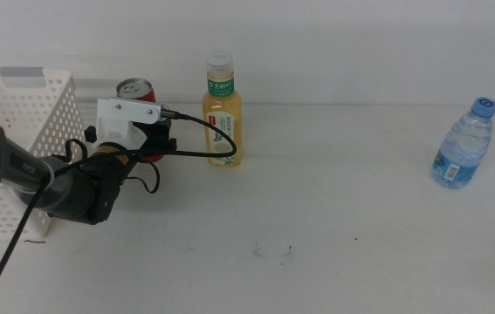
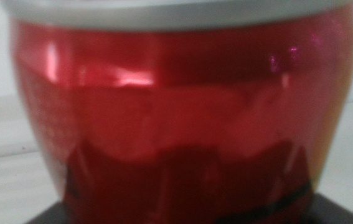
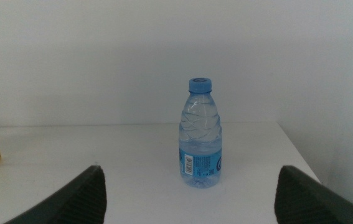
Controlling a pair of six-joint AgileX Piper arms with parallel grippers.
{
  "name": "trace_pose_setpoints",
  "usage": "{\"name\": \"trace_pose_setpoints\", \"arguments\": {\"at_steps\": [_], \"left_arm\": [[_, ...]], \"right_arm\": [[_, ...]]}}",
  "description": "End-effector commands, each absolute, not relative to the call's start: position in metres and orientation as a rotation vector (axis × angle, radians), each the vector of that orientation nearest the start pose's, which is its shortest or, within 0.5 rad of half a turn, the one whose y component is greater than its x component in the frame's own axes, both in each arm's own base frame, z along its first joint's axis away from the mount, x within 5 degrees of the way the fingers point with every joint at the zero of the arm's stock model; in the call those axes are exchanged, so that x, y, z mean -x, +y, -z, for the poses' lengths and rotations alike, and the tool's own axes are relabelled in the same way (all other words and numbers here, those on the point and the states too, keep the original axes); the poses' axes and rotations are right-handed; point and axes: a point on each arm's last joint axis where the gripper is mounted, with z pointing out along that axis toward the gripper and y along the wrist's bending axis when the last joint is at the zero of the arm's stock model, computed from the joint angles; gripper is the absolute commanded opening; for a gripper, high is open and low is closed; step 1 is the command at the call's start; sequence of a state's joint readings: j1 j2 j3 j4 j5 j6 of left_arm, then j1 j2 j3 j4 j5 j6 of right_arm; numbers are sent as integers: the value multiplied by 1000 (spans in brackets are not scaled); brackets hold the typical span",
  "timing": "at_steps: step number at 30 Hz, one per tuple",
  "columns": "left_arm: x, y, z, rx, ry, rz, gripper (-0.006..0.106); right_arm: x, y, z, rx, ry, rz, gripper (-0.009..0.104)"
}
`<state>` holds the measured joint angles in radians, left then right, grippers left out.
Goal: Use arms to grab the bottles and put them into the dustbin to the left of the table.
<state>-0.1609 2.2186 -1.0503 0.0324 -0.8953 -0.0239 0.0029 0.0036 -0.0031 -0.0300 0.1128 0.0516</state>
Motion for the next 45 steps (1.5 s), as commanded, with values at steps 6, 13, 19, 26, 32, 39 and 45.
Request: {"name": "trace_pose_setpoints", "arguments": {"at_steps": [6,13,19,26,32,39,45], "left_arm": [[-421,-71,-114,-163,1722,143,32],[-395,-66,-148,-155,1725,141,25],[-363,-63,-184,-187,1754,141,25],[-325,-56,-252,-212,1854,111,25],[-294,-47,-301,-126,1962,123,25],[-287,-44,-347,-219,2130,27,25],[-290,-28,-385,-263,2180,21,25]], "right_arm": [[-56,0,-204,-10,1589,-2,93],[-56,0,-204,-10,1589,-2,93],[-56,0,-204,-10,1589,-2,93],[-56,0,-204,-10,1589,-2,93],[-56,0,-204,-10,1589,-2,93],[-56,0,-204,-10,1589,-2,93],[-56,0,-204,-10,1589,-2,93]]}}
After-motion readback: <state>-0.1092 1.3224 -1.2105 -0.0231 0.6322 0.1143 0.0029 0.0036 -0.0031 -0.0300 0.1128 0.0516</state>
